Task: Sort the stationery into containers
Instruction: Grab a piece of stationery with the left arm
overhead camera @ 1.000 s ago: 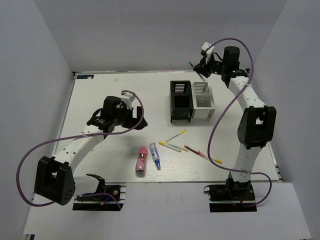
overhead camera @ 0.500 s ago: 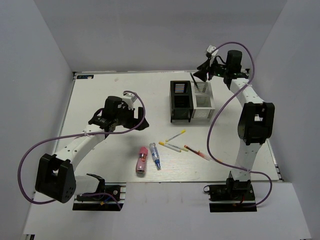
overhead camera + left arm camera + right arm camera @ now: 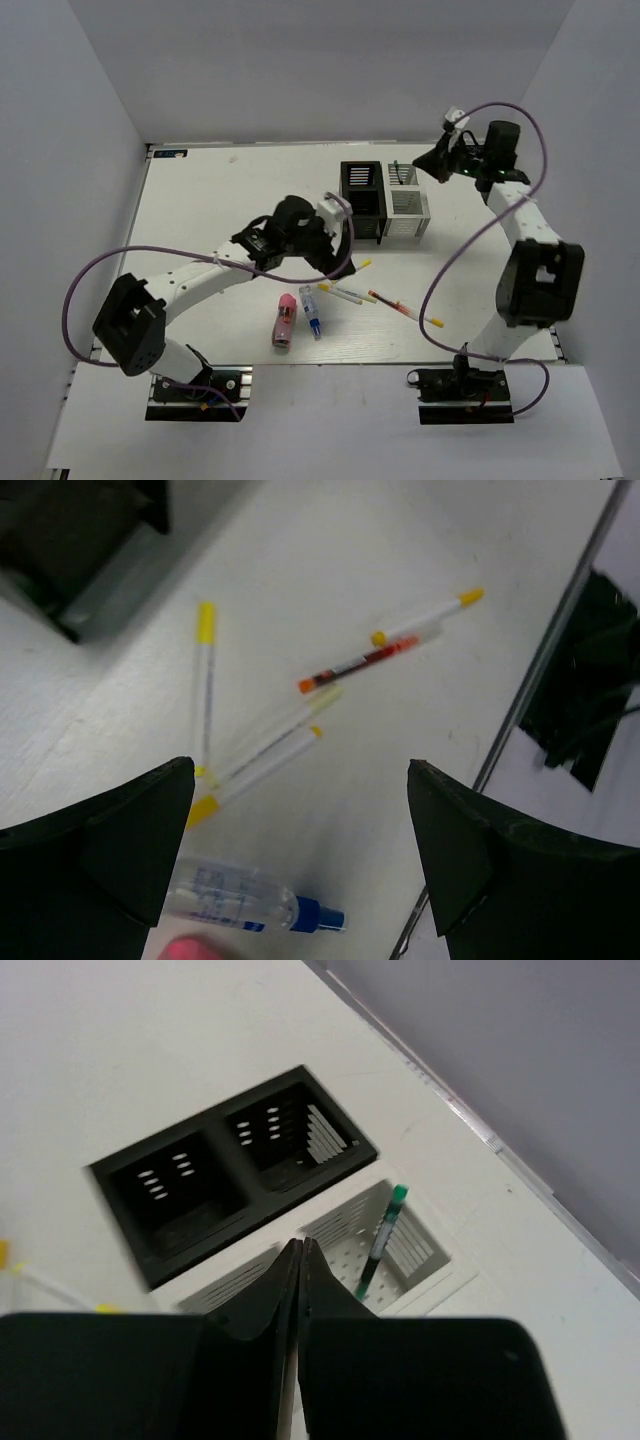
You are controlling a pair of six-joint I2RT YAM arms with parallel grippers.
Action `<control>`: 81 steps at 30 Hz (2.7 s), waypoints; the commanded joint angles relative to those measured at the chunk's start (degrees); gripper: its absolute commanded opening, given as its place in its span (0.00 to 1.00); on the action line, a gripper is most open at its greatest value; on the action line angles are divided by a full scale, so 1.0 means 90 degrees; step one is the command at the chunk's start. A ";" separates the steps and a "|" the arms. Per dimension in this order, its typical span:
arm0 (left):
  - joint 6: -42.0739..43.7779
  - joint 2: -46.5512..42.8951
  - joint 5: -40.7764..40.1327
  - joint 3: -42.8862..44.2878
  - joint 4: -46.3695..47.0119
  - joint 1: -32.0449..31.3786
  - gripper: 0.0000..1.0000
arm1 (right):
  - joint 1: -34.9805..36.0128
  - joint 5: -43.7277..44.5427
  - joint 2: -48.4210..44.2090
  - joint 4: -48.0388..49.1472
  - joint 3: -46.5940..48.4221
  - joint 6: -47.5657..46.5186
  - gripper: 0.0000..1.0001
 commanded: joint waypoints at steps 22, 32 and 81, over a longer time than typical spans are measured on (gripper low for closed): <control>0.3714 0.3716 -0.1151 0.3241 -0.1730 -0.2328 0.62 | -0.1325 -0.1895 -0.4081 -0.3934 -0.2416 -0.2839 0.29; 0.4075 0.4380 -0.0595 0.3817 -0.2198 -0.2328 0.56 | -0.1609 -0.2091 -0.4023 -0.4685 -0.2425 -0.3493 0.29; 0.2252 0.2233 -0.1540 0.3105 0.1166 -0.1742 0.00 | -0.2937 -0.2143 -0.4284 -0.3727 -0.2277 -0.3089 0.51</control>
